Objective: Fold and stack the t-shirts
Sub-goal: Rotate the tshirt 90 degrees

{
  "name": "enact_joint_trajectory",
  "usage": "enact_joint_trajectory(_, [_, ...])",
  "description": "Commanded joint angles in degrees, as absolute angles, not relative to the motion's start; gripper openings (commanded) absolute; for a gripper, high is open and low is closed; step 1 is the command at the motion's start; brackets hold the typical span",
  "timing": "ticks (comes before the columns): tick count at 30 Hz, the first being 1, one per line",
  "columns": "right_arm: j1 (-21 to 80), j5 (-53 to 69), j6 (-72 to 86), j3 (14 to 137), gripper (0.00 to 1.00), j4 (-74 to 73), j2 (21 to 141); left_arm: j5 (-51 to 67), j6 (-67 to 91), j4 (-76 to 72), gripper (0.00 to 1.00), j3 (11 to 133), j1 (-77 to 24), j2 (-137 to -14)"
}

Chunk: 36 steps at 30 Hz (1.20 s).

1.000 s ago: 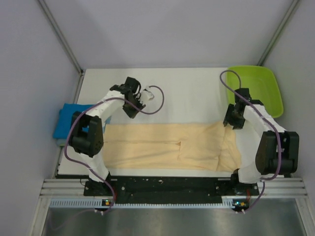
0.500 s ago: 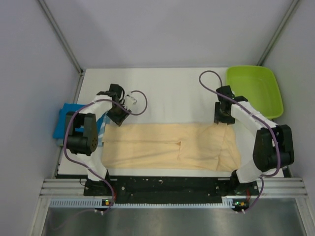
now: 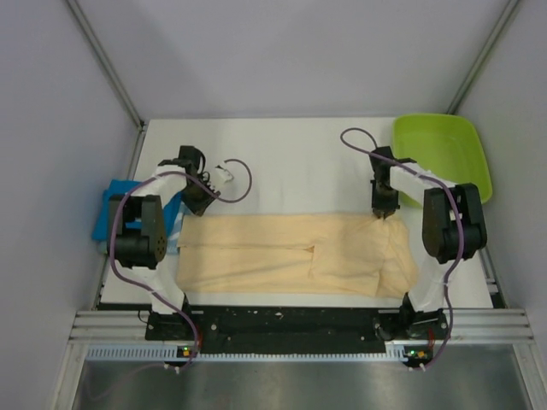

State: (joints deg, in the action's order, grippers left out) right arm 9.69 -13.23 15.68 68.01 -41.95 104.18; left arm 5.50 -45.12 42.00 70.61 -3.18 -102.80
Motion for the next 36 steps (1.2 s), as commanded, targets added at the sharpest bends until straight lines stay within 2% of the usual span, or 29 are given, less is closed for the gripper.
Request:
enact_joint_trajectory(1, [8.61, -13.01, 13.98, 71.8, 0.09, -40.34, 107.48, 12.55, -44.56, 46.83, 0.28, 72.07, -3.34, -104.59])
enact_joint_trajectory(3, [8.61, -13.79, 13.1, 73.38, 0.0, -40.34, 109.06, 14.94, -44.56, 47.11, 0.19, 69.8, -3.34, -103.37])
enact_joint_trajectory(5, [8.53, -13.45, 12.4, 75.14, 0.0, -40.34, 110.64, 12.85, -44.47, 45.36, 0.06, 66.55, -3.25, -102.48])
enact_joint_trajectory(7, [8.61, -11.96, 11.6, 78.64, 0.0, -40.52, 113.28, 9.42, -44.04, 44.48, 0.0, 63.99, -3.16, -102.3])
enact_joint_trajectory(12, [9.31, -6.78, 11.34, 90.85, 0.0, -42.53, 121.27, 5.36, -42.54, 45.17, 0.0, 60.21, -2.2, -99.68])
enact_joint_trajectory(20, [11.86, -0.18, 14.41, 119.67, 0.0, -50.88, 139.29, 5.36, -41.84, 48.95, 0.0, 53.36, -2.2, -91.24])
enact_joint_trajectory(25, [12.22, 5.52, 19.77, 137.6, 0.0, -51.24, 148.87, 7.03, -42.54, 51.15, 0.0, 48.09, -2.2, -85.79])
enact_joint_trajectory(26, [12.3, 10.06, 21.17, 140.33, 0.0, -49.5, 150.97, 6.51, -42.71, 51.15, 0.0, 46.77, -2.2, -84.91])
enact_joint_trajectory(28, [12.92, 17.02, 24.07, 142.73, 0.0, -43.54, 153.88, 5.28, -42.37, 49.75, 0.0, 44.57, -2.2, -84.2])
enact_joint_trajectory(32, [14.06, 18.1, 27.15, 146.16, 0.0, -38.33, 156.36, 4.83, -41.05, 48.34, 0.02, 42.1, -2.2, -83.67])
enact_joint_trajectory(33, [13.98, 17.58, 27.16, 146.08, 0.04, -37.45, 155.75, 5.1, -40.87, 48.17, 0.04, 41.32, -2.11, -83.06])
enact_joint_trajectory(34, [13.89, 16.62, 26.55, 145.9, 0.13, -36.75, 154.18, 5.45, -40.87, 47.9, 0.07, 40.7, -2.11, -82.19])
enact_joint_trajectory(36, [13.97, 14.34, 24.45, 144.76, 0.29, -36.39, 150.4, 5.62, -40.61, 47.72, 0.2, 39.82, -2.02, -80.43])
